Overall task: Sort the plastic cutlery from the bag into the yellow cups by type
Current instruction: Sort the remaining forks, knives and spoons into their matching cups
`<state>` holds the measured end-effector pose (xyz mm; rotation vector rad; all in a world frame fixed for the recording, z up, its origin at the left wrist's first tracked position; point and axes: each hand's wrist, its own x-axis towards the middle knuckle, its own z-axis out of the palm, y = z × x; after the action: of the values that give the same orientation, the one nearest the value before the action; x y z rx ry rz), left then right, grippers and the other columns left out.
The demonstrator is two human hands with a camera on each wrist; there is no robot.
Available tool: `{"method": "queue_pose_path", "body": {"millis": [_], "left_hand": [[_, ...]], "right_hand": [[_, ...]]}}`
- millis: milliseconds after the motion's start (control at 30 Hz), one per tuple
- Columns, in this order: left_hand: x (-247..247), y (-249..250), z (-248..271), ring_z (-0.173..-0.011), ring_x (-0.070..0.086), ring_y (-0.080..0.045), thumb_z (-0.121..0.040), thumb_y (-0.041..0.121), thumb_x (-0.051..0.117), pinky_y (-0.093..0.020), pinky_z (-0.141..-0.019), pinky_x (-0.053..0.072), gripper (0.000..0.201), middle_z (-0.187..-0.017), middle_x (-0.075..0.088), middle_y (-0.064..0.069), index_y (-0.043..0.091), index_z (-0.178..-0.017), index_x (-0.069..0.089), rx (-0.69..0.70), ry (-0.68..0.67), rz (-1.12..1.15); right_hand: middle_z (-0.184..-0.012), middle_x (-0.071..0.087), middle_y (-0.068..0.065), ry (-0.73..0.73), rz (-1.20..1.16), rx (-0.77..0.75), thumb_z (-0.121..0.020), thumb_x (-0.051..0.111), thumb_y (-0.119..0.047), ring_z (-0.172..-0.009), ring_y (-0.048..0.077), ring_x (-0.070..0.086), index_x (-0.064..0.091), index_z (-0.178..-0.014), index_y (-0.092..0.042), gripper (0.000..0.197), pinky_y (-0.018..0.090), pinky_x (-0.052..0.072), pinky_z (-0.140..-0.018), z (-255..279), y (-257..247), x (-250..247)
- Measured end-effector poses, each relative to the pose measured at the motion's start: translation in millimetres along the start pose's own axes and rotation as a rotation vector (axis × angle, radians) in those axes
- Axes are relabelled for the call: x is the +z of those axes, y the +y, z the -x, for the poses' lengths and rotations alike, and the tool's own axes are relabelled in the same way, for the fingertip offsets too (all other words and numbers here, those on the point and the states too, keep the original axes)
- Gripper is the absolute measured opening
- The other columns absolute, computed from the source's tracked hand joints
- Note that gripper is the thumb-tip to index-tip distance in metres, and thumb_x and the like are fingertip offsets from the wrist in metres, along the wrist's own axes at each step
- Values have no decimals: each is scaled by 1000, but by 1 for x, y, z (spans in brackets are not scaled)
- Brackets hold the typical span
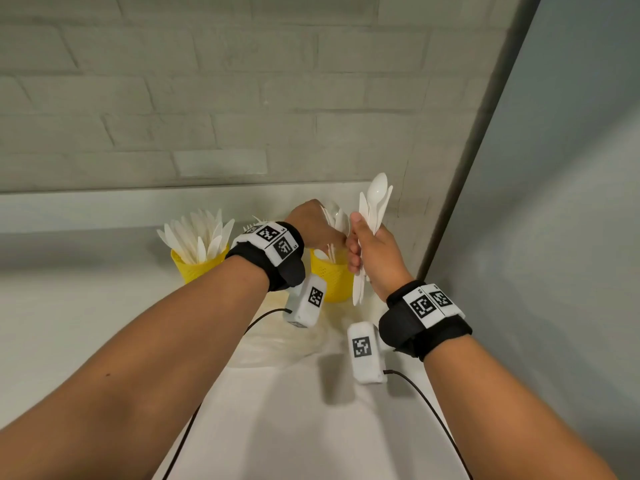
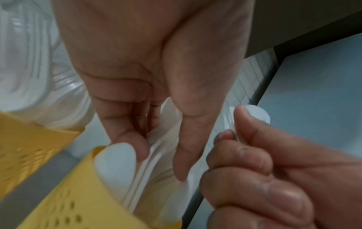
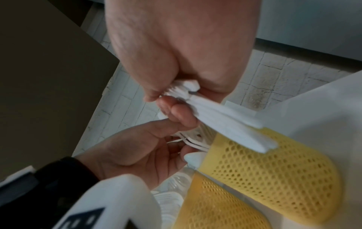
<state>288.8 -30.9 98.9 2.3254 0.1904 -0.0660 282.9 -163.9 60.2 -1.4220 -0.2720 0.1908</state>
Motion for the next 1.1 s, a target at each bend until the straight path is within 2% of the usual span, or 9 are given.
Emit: {"method": "queue_pose_path", "body": {"millis": [167,533,700,800,867,933,967,1033,1100], "left_hand": [[1,-3,-1,-103,63,-24,-78,30,73,-30,-86,51,44,-111,64,-7,11,-114,59,-11,114,-100],[6,-7,-1,-101,59,-21,-81,22,68,-25,-80,43,37,-114,64,-8,12,-116,62,-3,153,-81],[5,-9,7,-102,60,-22,-80,24,71,-28,-86,45,44,-111,63,-6,13,-122,60,27,167,-25],[0,-5,17,-104,61,-21,-87,25,66,-34,-94,49,32,-111,65,-6,11,-115,64,101,296,125],[-4,0,28,-94,64,-22,-95,27,54,-33,-82,52,27,-102,69,-7,8,-109,68,122,302,332],[-4,5,42,-81,62,-19,-99,35,42,-29,-66,45,41,-93,69,-7,6,-105,70,87,213,525],[-3,7,48,-77,61,-18,-99,41,39,-30,-66,44,46,-88,69,-6,7,-103,70,71,160,587],[-1,6,59,-70,62,-15,-94,51,45,-30,-70,48,47,-76,69,0,12,-91,71,88,86,624],[3,3,67,-65,61,-11,-91,47,57,-22,-65,48,36,-69,67,3,13,-82,68,141,79,562]], "right_hand": [[-48,40,-5,-1,0,3,-99,47,-35,-37,9,35,44,-72,-17,32,21,31,-38,-1,-2,6],[-46,40,-6,-6,8,-4,-99,47,-35,-36,9,34,41,-72,-18,32,22,30,-39,3,-8,12],[-51,37,-3,0,17,-2,-98,48,-36,-36,9,32,43,-75,-19,29,21,28,-39,6,-13,14],[-52,36,-5,-38,19,-2,-97,49,-36,-36,6,31,48,-90,-16,21,20,26,-38,10,-14,15],[-53,36,-4,-55,5,7,-98,50,-33,-36,5,30,46,-106,-13,22,19,25,-37,14,-15,16],[-53,34,-4,-97,-12,9,-99,46,-26,-37,6,28,47,-114,-11,21,18,22,-38,17,-14,18],[-53,33,-4,-124,-3,7,-100,44,-22,-39,7,27,48,-115,-9,20,19,21,-38,18,-13,19],[-53,34,-4,-168,50,16,-100,43,-18,-40,8,27,46,-115,-3,22,20,22,-39,21,-10,22],[-53,33,-3,-192,106,38,-99,41,-12,-39,8,28,43,-120,-4,22,22,22,-40,25,-8,28]]}}
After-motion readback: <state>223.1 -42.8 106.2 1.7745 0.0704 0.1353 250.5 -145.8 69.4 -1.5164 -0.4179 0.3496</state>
